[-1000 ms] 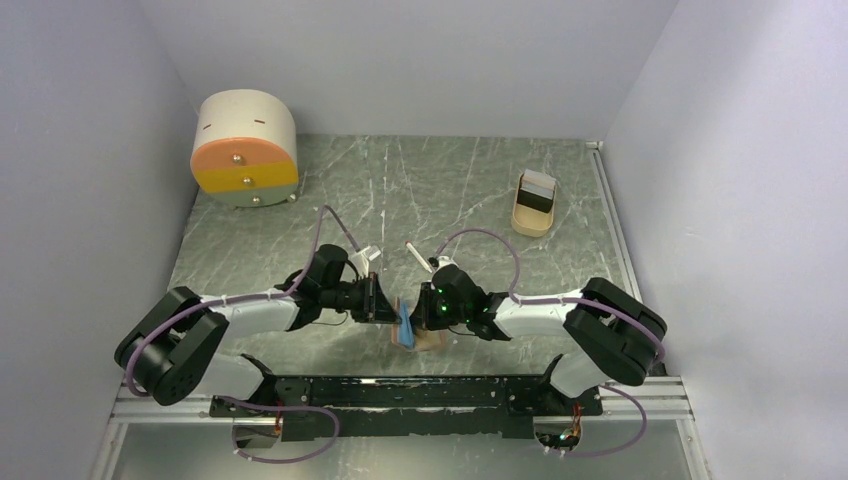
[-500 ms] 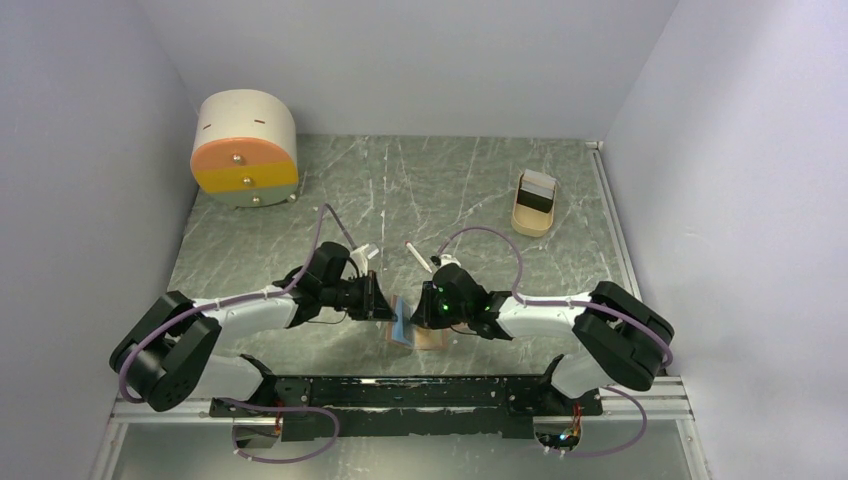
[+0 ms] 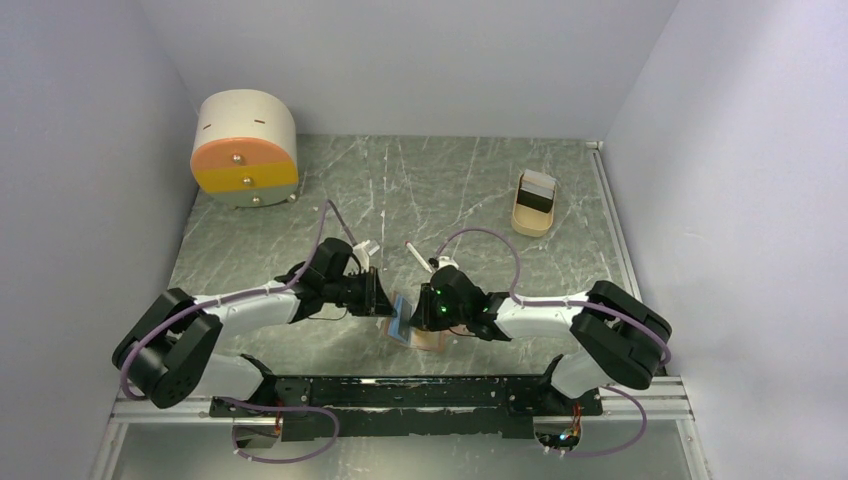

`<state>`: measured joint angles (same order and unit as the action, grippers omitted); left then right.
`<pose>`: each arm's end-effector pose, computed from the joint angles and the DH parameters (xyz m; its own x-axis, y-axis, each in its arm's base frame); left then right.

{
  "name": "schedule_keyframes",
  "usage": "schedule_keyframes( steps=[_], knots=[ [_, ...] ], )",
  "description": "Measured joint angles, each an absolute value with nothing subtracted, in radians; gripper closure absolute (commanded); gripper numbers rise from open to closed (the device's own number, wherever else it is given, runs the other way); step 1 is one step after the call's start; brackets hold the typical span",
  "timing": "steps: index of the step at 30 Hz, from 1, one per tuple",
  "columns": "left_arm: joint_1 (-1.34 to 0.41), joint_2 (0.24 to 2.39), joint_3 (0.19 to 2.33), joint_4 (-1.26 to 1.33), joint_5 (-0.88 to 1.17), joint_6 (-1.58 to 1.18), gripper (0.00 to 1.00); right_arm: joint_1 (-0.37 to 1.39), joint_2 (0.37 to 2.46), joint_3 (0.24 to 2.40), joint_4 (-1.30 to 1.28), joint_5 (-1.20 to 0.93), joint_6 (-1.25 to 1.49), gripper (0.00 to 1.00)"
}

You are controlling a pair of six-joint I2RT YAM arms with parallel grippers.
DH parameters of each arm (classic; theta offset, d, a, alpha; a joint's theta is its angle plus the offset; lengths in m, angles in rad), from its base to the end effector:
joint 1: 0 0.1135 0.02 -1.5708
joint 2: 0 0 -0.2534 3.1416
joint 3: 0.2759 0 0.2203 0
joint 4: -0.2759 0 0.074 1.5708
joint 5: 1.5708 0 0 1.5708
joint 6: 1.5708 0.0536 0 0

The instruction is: Put the credit cards into the card holder

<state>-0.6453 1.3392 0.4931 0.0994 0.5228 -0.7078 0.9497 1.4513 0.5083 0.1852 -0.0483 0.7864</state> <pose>0.1722 -0.1631 0.1594 -0.9414 0.0036 -0.3371 0.2656 0.6241 -0.7349 0.1466 0.2093 0.1411 -0.8719 -0.0036 -0.4896 -0.3051 0.7861 0.5376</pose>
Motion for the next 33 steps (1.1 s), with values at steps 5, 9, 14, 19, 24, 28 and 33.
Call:
schedule_keyframes(
  steps=[5, 9, 14, 19, 24, 28, 33],
  knots=[
    [-0.645, 1.367, 0.496, 0.109, 0.524, -0.711, 0.79, 0.954, 1.455, 0.509, 0.189, -0.037, 0.789, 0.76],
    [-0.65, 1.375, 0.496, 0.115, 0.523, -0.712, 0.77, 0.955, 1.454, 0.508, 0.199, -0.027, 0.794, 0.72],
    [-0.66, 1.391, 0.496, 0.132, 0.524, -0.717, 0.8, 0.955, 1.45, 0.492, 0.231, -0.011, 0.799, 0.71],
    [-0.669, 1.404, 0.497, 0.159, 0.529, -0.733, 0.91, 0.955, 1.449, 0.492, 0.233, 0.006, 0.799, 0.61],
    [-0.677, 1.386, 0.548, 0.036, 0.486, -0.709, 0.91, 0.956, 1.379, 0.516, 0.141, 0.086, 0.786, 0.42],
    [-0.681, 1.361, 0.622, -0.117, 0.442, -0.667, 0.91, 0.953, 1.267, 0.574, 0.028, 0.18, 0.762, 0.23],
    [-0.683, 1.357, 0.739, -0.329, 0.374, -0.612, 0.91, 0.904, 1.15, 0.665, -0.084, 0.289, 0.71, 0.0]
  ],
)
